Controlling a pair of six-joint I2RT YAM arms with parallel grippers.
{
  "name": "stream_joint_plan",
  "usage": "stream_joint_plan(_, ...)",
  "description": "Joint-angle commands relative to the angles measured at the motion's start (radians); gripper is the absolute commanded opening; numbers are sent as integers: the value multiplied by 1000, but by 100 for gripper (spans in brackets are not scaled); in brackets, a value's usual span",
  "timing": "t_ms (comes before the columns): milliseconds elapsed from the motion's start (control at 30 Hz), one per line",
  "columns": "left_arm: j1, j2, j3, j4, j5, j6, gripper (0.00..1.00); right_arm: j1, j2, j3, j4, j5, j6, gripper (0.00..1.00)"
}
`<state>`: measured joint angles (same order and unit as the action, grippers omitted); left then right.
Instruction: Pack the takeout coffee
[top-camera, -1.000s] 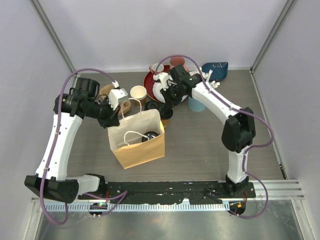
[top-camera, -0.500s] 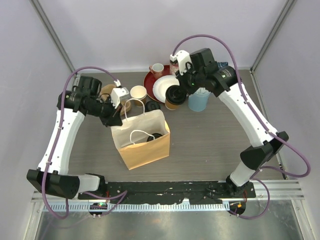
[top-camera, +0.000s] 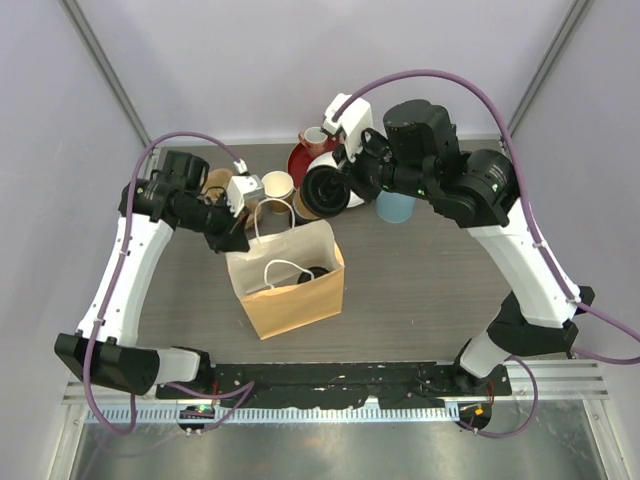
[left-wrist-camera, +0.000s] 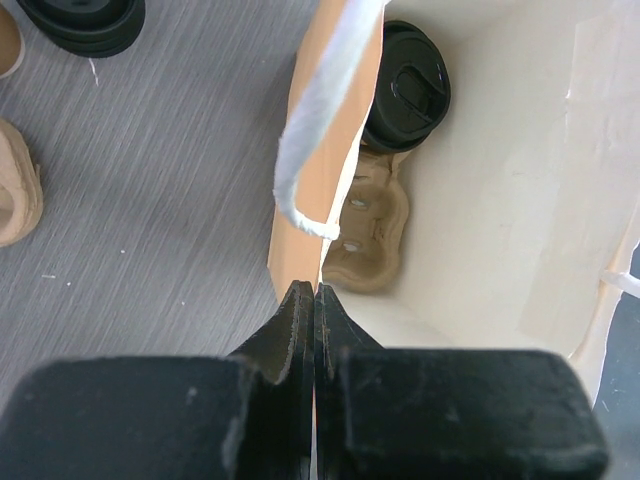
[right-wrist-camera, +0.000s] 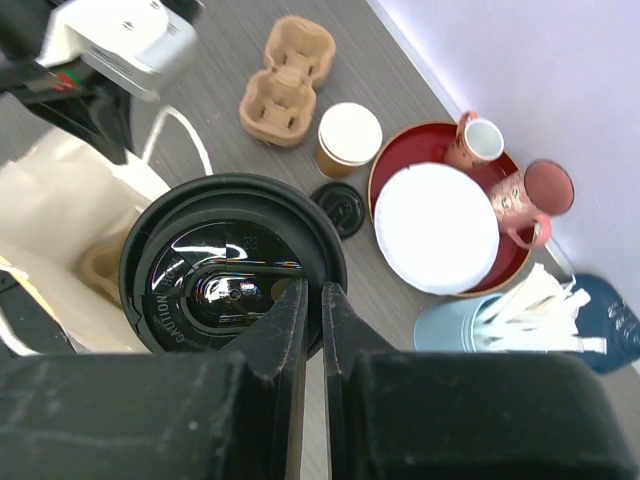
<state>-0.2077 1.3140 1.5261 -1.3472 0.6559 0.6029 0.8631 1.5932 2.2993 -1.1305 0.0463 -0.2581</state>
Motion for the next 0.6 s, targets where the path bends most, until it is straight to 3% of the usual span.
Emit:
stream_joint_plan(0,-22,13,25,-164,5,1,0,46,27,89,-40,32,-33,1)
stream_joint_plan(233,-55,17,26,-155,-12,-18,0,92,31,111,-43,-92,-36,1)
stream_joint_plan(567,-104,30,35,-138,-22,-34,0,183,123,183,-141,-108,-18,1)
